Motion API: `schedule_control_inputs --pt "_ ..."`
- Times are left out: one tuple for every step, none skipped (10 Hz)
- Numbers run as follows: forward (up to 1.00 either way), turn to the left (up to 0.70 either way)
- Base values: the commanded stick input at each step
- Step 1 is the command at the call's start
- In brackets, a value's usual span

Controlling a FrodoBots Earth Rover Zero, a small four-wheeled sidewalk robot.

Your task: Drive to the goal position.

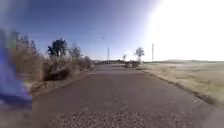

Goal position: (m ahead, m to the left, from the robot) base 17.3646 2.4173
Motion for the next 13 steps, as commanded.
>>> schedule_control_inputs --pt "0.7 0.0" --pt "0.7 0.0" --pt "0.7 0.0" --pt "0.7 0.0" --pt "0.7 0.0" --pt "0.7 0.0" --pt "0.7 0.0" --pt "0.7 0.0" --pt "0.7 0.0" --pt "0.7 0.0" --pt "0.7 0.0" --pt "0.7 0.0" --pt "0.7 0.0"
